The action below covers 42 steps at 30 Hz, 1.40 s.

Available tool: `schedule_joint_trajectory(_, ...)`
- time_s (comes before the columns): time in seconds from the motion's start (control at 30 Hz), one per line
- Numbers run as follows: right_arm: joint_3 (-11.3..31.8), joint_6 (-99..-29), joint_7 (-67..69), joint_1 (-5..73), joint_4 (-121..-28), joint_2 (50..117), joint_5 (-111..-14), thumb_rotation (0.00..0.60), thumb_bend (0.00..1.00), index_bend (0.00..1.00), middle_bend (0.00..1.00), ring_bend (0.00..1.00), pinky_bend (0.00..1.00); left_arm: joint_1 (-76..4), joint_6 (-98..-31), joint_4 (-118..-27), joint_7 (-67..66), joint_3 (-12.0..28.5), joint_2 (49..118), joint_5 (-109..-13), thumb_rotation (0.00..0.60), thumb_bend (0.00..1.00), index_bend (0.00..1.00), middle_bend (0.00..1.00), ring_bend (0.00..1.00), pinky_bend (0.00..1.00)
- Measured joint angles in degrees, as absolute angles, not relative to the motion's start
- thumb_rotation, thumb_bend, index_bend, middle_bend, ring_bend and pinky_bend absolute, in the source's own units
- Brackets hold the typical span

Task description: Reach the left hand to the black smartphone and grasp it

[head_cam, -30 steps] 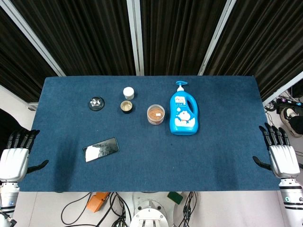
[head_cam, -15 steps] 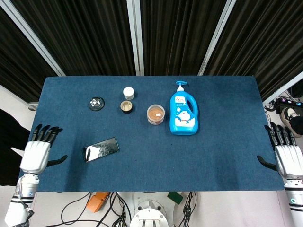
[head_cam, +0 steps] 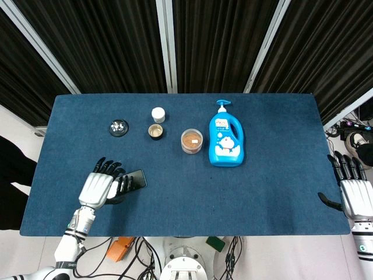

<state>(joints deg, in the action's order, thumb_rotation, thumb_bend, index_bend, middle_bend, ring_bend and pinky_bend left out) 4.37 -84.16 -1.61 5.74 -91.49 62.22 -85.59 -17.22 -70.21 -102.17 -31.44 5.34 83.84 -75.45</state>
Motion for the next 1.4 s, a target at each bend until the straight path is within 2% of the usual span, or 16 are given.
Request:
schedule_joint_trajectory(0.3, 4.7, -82.9, -1.1, 6.3, -90.7, 62.5, -84.8, 0.6, 0.3, 0.0, 0.05, 0.0, 0.0, -18.4, -70.7, -100.3, -38.9, 6.0, 90.6, -65.2, 0.6, 0.14, 0.33, 0.16, 0.09, 0.0)
schedule_joint_trajectory(0.5, 4.8, -82.4, -1.0, 6.7, -90.5, 62.7, -84.7, 0.6, 0.3, 0.0, 0.05, 0.0, 0.0, -18.6, -73.2, -97.6, -41.3, 6.3, 94.3, -61.9, 0.6, 0.14, 0.33, 0.14, 0.08, 0.0)
schedule_joint_trajectory(1.17, 4.8, -82.2, -0.4, 6.6, -90.4, 62.6, -84.1, 0.6, 0.3, 0.0, 0.05, 0.0, 0.0, -20.2, -74.3, -93.7, -43.2, 6.3, 97.7, -57.0, 0.6, 0.14, 0.33, 0.13, 0.05, 0.0)
schedule_joint_trajectory(1.3, 4.7, -82.1, -0.2, 6.6, -90.3, 62.5, -84.1, 0.6, 0.3, 0.0, 0.05, 0.0, 0.0, -20.5, -73.8, -92.8, -43.0, 6.2, 98.0, -56.1, 0.6, 0.17, 0.33, 0.13, 0.05, 0.0)
schedule_joint_trajectory(1.4, 4.7, -82.2, -0.1, 6.6, -90.4, 62.5, -84.1, 0.6, 0.3, 0.0, 0.05, 0.0, 0.0, -20.7, -73.5, -92.0, -42.2, 6.4, 98.2, -55.7, 0.6, 0.23, 0.34, 0.12, 0.05, 0.0)
